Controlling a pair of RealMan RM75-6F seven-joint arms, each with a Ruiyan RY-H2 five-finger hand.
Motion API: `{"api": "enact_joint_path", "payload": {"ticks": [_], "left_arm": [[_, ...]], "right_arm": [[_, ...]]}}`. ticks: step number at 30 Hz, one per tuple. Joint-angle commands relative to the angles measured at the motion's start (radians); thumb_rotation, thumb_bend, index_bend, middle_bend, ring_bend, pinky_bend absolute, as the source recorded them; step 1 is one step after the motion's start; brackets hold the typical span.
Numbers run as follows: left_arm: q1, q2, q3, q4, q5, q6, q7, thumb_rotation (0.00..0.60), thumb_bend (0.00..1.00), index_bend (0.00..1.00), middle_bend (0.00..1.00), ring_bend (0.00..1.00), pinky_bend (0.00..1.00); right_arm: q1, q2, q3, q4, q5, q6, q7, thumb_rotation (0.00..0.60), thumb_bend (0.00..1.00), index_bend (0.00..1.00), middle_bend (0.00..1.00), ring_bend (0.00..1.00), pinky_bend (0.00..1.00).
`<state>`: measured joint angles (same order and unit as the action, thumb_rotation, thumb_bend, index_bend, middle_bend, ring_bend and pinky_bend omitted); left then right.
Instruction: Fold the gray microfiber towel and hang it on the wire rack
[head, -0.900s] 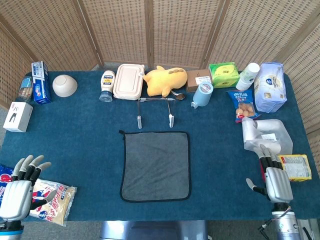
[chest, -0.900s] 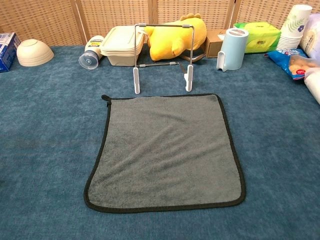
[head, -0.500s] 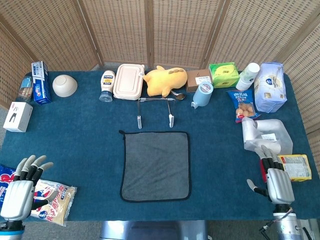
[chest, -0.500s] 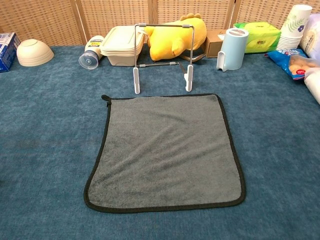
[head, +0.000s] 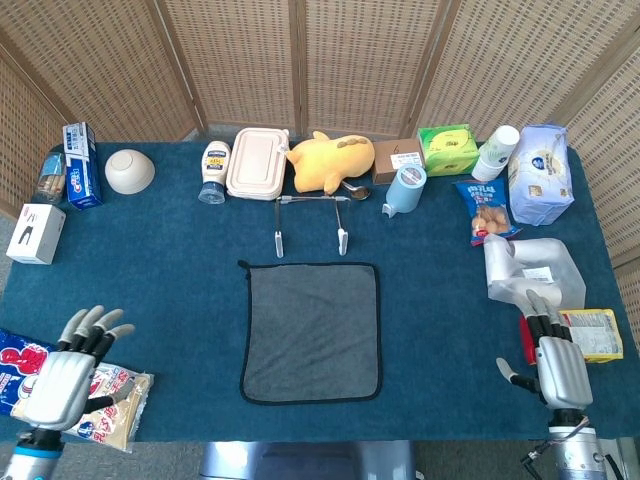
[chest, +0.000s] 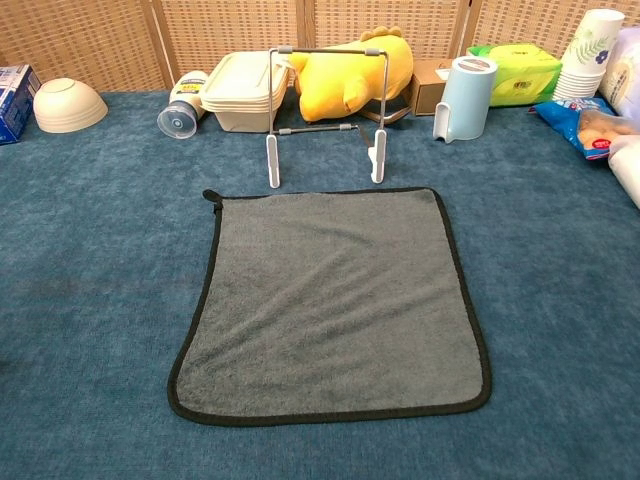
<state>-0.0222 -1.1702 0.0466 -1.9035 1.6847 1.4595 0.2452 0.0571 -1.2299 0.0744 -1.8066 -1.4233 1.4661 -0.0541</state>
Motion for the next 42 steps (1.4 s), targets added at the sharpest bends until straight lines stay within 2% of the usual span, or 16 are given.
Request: {"api": "enact_joint_path", "payload": {"ticks": [1,7,10,19,31,42], "left_arm": [[-0.061,0.02,-0.009,-0.034,-0.011,-0.085,0.002,0.6,0.17,0.24,0.15,0.06,0.0],[-0.166,-0.023,-0.036,-0.058,-0.029,-0.229,0.026,0.6,0.17,0.24,0.15,0.06,0.0],[-0.228,-0.072,-0.051,-0.066,-0.051,-0.32,0.054,0.6,0.17,0.24,0.14,0.06,0.0],[-0.349,-0.224,-0.083,-0.038,-0.146,-0.477,0.112,0.6,0.17,0.24,0.14,0.06,0.0],[-0.453,-0.367,-0.112,0.038,-0.232,-0.564,0.19,0.6,0.17,0.23,0.11,0.01,0.0],[-0.544,-0.532,-0.12,0.149,-0.383,-0.639,0.25,0.6,0.17,0.21,0.09,0.0,0.0]], "right_arm": [[-0.002,0.001,0.001,-0.004,0.002,0.004,-0.004,0.6,0.21,0.04,0.01,0.0,0.0],[-0.016,0.012,-0.004,-0.013,0.008,0.018,-0.01,0.6,0.21,0.04,0.01,0.0,0.0],[-0.027,0.017,-0.005,-0.014,0.013,0.03,-0.005,0.6,0.21,0.04,0.01,0.0,0.0],[-0.043,0.029,-0.006,-0.007,0.021,0.04,0.009,0.6,0.21,0.04,0.01,0.0,0.0],[-0.056,0.037,-0.002,0.0,0.04,0.046,0.021,0.6,0.21,0.04,0.01,0.0,0.0],[-0.06,0.039,0.01,0.015,0.065,0.041,0.029,0.6,0.21,0.04,0.01,0.0,0.0]]}}
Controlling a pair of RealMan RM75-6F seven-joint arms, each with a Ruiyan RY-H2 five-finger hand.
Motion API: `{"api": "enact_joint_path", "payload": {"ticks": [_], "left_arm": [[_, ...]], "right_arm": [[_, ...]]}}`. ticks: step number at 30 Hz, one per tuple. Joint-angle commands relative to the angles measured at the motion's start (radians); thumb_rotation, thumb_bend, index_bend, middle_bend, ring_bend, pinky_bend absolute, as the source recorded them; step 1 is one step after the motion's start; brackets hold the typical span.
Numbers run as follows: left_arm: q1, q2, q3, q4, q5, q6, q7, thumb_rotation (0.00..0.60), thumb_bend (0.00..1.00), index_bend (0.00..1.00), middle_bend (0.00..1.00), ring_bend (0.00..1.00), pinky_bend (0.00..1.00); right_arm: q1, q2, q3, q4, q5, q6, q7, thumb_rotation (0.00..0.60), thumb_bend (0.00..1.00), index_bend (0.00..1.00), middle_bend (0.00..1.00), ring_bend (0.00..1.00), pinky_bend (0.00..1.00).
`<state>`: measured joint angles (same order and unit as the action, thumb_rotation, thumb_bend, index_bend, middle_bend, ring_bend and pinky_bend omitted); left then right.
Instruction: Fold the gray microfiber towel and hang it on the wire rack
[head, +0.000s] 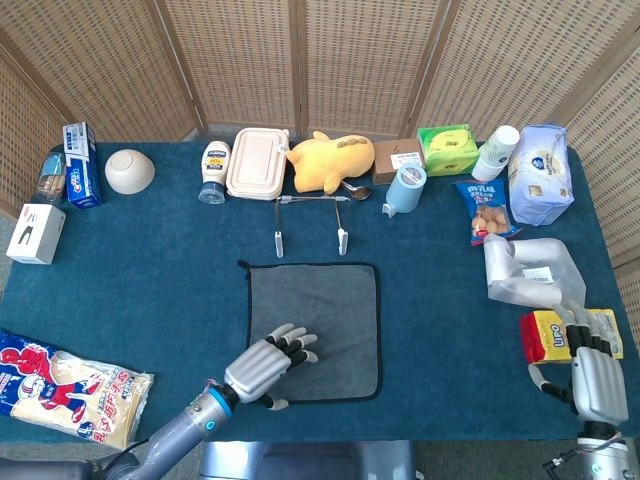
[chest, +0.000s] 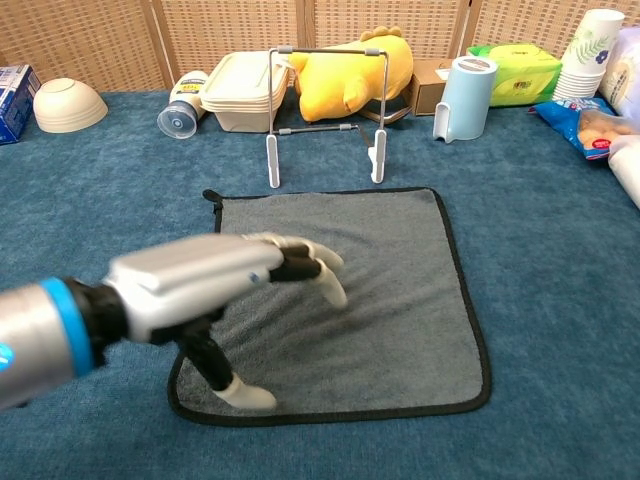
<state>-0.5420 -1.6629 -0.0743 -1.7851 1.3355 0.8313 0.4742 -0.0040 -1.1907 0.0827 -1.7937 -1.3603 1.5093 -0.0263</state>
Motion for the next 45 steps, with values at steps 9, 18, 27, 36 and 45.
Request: {"api": "enact_joint_path", "payload": {"ticks": [9,18,27,36,45], "left_arm": [[-0.051,-0.117,0.025,0.084,-0.056,0.025,0.063,0.6,0.17,0.21,0.09,0.0,0.0],[-0.074,-0.17,0.029,0.126,-0.07,0.048,0.067,0.6,0.17,0.21,0.09,0.0,0.0],[-0.089,-0.197,0.029,0.155,-0.067,0.075,0.071,0.6,0.17,0.21,0.1,0.0,0.0],[-0.099,-0.206,0.031,0.175,-0.066,0.092,0.07,0.6,0.18,0.21,0.1,0.0,0.0],[-0.107,-0.215,0.029,0.172,-0.079,0.079,0.01,0.6,0.19,0.21,0.1,0.0,0.0]], "right_arm": [[-0.002,0.003,0.005,0.005,0.007,-0.006,0.007,0.6,0.21,0.04,0.01,0.0,0.0],[-0.012,0.012,0.007,0.008,0.009,0.003,0.02,0.6,0.21,0.04,0.01,0.0,0.0],[-0.017,0.014,0.008,0.013,0.011,0.002,0.03,0.6,0.21,0.04,0.01,0.0,0.0],[-0.016,0.013,0.011,0.015,0.012,-0.001,0.032,0.6,0.21,0.04,0.01,0.0,0.0],[-0.025,0.017,0.011,0.015,0.01,0.009,0.037,0.6,0.21,0.04,0.01,0.0,0.0]]}}
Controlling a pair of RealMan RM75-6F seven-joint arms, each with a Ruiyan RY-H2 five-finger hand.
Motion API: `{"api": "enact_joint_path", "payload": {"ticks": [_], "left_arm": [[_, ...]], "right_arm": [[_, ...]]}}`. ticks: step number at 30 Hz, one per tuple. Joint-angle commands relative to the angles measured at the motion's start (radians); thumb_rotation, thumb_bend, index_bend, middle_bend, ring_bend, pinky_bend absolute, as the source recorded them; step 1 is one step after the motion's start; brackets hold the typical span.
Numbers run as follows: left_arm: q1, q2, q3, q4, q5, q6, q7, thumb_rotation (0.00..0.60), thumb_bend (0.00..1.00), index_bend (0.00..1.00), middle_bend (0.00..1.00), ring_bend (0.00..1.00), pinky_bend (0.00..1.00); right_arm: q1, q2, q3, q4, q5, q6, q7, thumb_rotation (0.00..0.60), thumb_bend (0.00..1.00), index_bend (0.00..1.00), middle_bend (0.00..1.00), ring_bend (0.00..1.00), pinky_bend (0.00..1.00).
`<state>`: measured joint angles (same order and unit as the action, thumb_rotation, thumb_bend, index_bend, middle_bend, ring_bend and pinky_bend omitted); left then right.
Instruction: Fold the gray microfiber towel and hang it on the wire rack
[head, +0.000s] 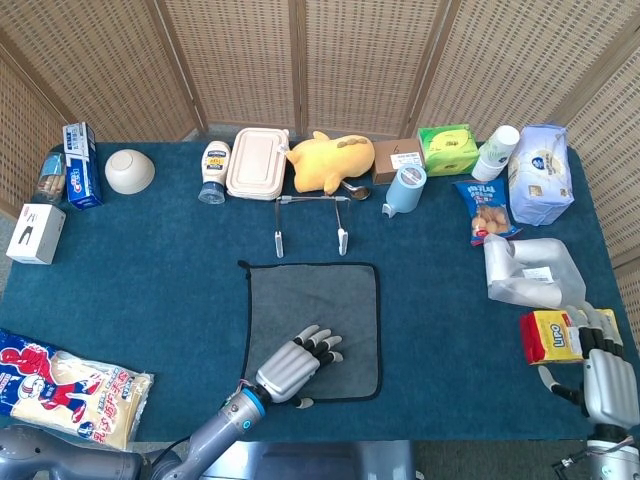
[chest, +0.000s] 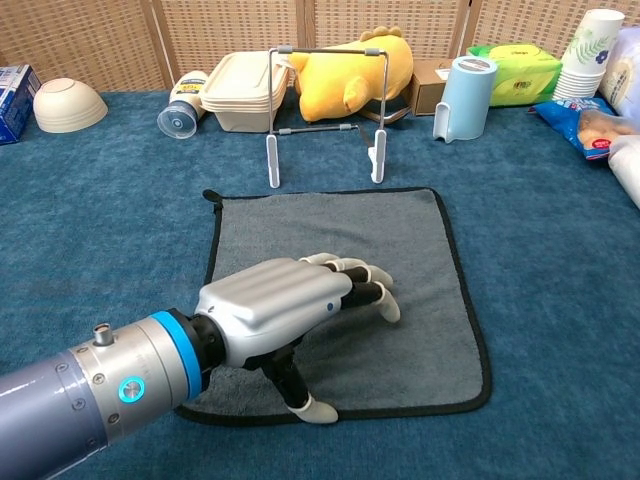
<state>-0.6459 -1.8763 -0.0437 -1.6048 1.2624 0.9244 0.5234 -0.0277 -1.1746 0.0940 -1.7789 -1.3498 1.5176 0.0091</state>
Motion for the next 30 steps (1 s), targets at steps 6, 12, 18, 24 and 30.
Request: {"api": "enact_joint_path", "payload": {"ticks": [6,12,18,24,30], "left_arm": [[-0.011,-0.018,0.003,0.013,0.009,-0.011,-0.058,0.6,0.19,0.21,0.11,0.0,0.0],[-0.016,-0.034,0.006,0.042,0.015,0.006,-0.037,0.6,0.19,0.21,0.11,0.0,0.0],[-0.02,-0.05,0.001,0.072,0.022,0.023,-0.027,0.6,0.19,0.22,0.11,0.0,0.0],[-0.02,-0.067,-0.004,0.096,0.035,0.044,-0.024,0.6,0.19,0.23,0.12,0.0,0.0],[-0.022,-0.076,-0.008,0.111,0.038,0.048,-0.032,0.6,0.23,0.24,0.13,0.0,0.0]], "right_arm": [[-0.005,0.003,-0.001,0.003,0.001,0.001,0.009,0.6,0.21,0.04,0.01,0.0,0.0],[-0.009,0.004,0.0,0.008,0.002,0.002,0.016,0.6,0.21,0.04,0.01,0.0,0.0],[-0.013,0.004,0.0,0.009,0.001,0.005,0.018,0.6,0.21,0.04,0.01,0.0,0.0],[-0.014,0.005,0.001,0.009,0.001,0.005,0.018,0.6,0.21,0.04,0.01,0.0,0.0],[-0.018,0.006,0.001,0.009,0.003,0.007,0.02,0.6,0.21,0.04,0.01,0.0,0.0]]}}
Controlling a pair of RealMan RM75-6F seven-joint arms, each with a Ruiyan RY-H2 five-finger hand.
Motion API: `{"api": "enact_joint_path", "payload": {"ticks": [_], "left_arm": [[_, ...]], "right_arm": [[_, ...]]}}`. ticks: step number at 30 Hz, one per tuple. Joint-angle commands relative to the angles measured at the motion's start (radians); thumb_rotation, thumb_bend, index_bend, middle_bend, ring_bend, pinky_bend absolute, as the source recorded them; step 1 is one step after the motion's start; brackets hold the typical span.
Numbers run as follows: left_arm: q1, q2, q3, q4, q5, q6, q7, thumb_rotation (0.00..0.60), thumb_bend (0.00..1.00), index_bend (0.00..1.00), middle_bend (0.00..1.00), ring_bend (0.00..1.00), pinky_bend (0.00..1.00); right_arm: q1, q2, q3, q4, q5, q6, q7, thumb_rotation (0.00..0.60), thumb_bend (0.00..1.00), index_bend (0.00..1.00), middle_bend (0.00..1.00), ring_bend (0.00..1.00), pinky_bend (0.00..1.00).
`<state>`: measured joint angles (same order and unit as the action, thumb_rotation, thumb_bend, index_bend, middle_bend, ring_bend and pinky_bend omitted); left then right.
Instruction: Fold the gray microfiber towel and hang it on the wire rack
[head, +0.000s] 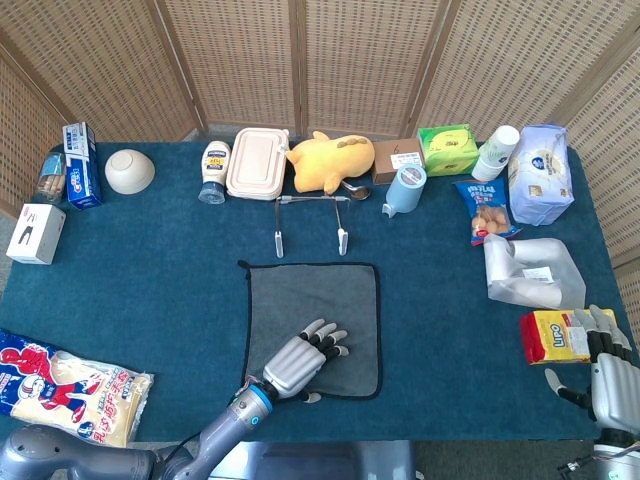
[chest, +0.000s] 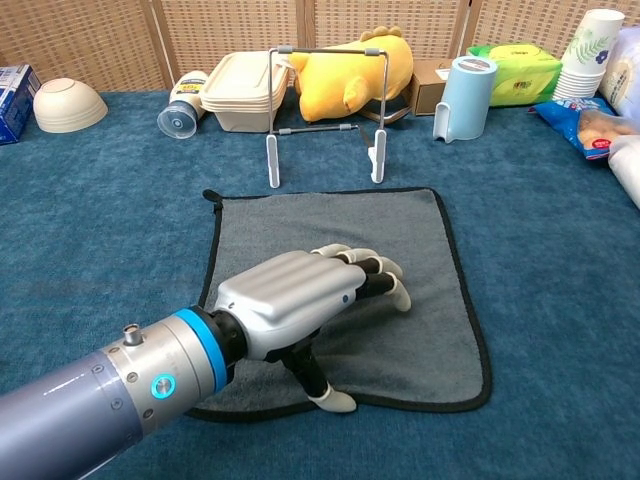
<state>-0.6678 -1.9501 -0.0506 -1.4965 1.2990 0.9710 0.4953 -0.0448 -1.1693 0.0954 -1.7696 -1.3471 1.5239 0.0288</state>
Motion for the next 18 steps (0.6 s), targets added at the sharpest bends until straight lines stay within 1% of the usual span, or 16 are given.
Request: {"api": "enact_joint_path", "payload": {"ticks": [1,8,18], "left_arm": [[-0.001,-0.003,-0.002,0.004,0.002,0.002,-0.007,0.6,0.25,0.24,0.13,0.0,0.0],[-0.001,-0.001,-0.003,0.009,0.007,0.003,-0.02,0.6,0.36,0.29,0.14,0.01,0.0],[0.001,0.007,-0.003,0.003,0.004,0.005,-0.029,0.6,0.45,0.34,0.15,0.02,0.0]], "right_arm": [[-0.002,0.0,0.0,0.0,0.0,0.002,0.0,0.6,0.21,0.04,0.01,0.0,0.0],[-0.004,0.001,0.0,0.001,-0.003,0.005,0.003,0.6,0.21,0.04,0.01,0.0,0.0],[-0.008,0.001,0.003,0.0,-0.006,0.011,0.005,0.6,0.21,0.05,0.01,0.0,0.0]]}}
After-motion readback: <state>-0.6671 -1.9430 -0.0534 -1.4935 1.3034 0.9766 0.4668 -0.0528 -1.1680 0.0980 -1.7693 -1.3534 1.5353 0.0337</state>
